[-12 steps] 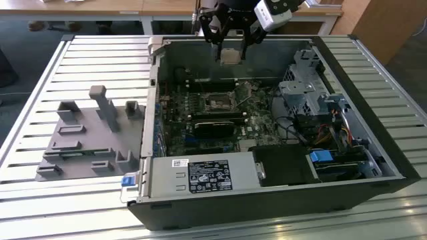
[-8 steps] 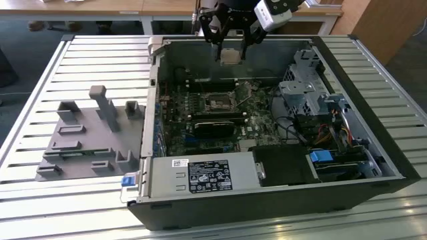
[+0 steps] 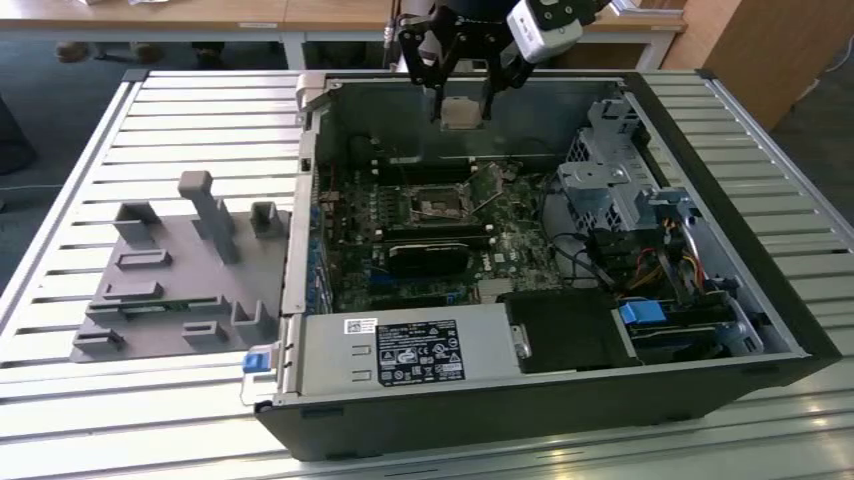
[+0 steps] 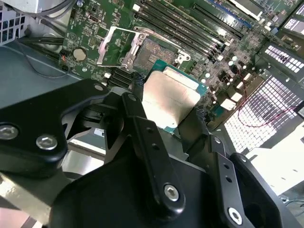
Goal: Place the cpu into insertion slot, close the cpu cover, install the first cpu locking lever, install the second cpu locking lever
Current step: 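Place the cpu into insertion slot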
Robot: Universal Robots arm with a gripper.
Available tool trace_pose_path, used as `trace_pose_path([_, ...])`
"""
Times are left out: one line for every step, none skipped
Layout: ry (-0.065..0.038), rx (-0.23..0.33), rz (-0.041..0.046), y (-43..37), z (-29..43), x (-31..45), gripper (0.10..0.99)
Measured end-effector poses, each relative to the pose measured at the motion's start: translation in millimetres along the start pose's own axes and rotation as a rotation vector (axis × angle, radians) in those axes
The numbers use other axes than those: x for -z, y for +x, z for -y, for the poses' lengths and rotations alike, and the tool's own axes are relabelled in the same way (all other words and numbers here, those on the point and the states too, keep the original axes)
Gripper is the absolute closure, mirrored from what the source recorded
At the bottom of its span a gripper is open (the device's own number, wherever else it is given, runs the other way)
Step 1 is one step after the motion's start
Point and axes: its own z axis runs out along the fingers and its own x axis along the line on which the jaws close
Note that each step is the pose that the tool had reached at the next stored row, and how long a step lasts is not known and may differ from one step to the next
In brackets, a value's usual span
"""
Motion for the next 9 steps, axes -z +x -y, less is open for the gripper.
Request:
trace_pose_path([0.000, -0.006, 0.0006, 0.0, 0.0, -0.1, 0.545])
trace_pose_path([0.000, -0.012, 0.0011, 0.0, 0.0, -0.1, 0.545])
trace_pose_path([0.000, -0.017, 0.0016, 0.0, 0.0, -0.1, 0.545])
trace_pose_path([0.000, -0.022, 0.0020, 0.0, 0.0, -0.1, 0.545])
trace_pose_path([-0.001, -0.027, 0.0025, 0.0, 0.0, -0.1, 0.545])
trace_pose_path([-0.001, -0.032, 0.0029, 0.0, 0.0, -0.1, 0.545])
trace_pose_path([-0.001, -0.037, 0.0034, 0.0, 0.0, -0.2, 0.545])
trace_pose_path([-0.001, -0.042, 0.0038, 0.0, 0.0, -0.2, 0.545])
trace_pose_path([-0.001, -0.047, 0.0042, 0.0, 0.0, -0.2, 0.545])
